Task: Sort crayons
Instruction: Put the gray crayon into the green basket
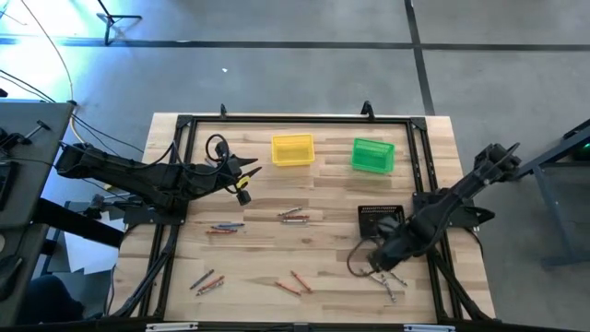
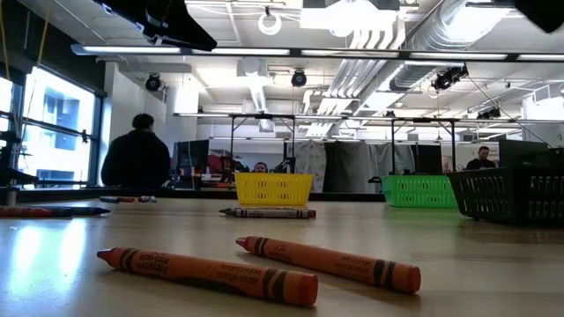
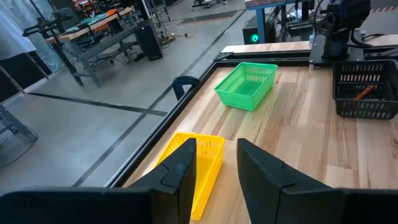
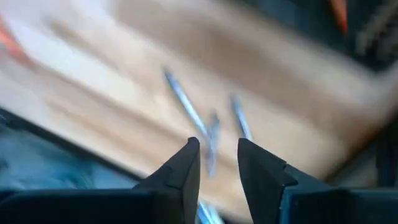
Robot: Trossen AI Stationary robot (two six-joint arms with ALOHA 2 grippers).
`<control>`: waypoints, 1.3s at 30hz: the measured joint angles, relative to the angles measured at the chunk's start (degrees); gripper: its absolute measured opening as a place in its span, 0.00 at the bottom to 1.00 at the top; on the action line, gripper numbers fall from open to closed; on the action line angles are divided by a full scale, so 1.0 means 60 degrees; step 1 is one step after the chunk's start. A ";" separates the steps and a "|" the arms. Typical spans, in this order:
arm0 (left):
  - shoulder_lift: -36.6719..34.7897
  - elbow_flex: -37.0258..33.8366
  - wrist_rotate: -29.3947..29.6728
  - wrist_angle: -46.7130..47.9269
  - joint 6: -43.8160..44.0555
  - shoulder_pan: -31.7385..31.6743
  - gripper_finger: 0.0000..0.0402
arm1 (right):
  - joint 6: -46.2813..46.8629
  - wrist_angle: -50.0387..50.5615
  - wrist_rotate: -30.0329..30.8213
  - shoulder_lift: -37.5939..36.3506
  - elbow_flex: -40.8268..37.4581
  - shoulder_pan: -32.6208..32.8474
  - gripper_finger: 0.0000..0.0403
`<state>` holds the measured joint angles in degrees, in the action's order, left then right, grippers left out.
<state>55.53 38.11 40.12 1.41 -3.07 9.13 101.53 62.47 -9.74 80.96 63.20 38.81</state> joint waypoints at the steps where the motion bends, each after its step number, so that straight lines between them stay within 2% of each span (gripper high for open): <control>1: 0.0000 0.0000 0.0000 -0.0003 0.0000 0.0000 0.25 | 0.0093 -0.0040 -0.0416 0.0196 0.0000 0.0138 0.24; 3: 0.0000 0.0000 0.0000 -0.0004 0.0000 0.0000 0.25 | 0.0318 -0.0231 -0.0709 0.0547 0.0000 0.0414 0.23; 9: 0.0000 0.0000 0.0000 -0.0097 -0.0027 0.0004 0.25 | 0.0667 -0.0679 -0.0511 0.1627 0.0000 0.1006 0.23; 18: 0.0000 0.0000 0.0000 -0.0302 -0.0357 0.0004 0.25 | -0.0408 -0.0764 -0.0638 0.2615 -0.0004 0.1100 0.25; 28: 0.0000 0.0000 -0.0003 -0.0295 -0.0532 0.0003 0.25 | -0.0431 -0.1057 -0.0686 0.2716 -0.0573 0.1100 0.38; 39: 0.0000 0.0000 0.0000 -0.0295 -0.0528 0.0004 0.25 | -0.0476 -0.2302 -0.0921 0.2716 -0.1650 0.1100 0.37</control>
<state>55.53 38.11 40.12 -0.36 -6.24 9.15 98.67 48.66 -15.27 97.25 53.30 45.41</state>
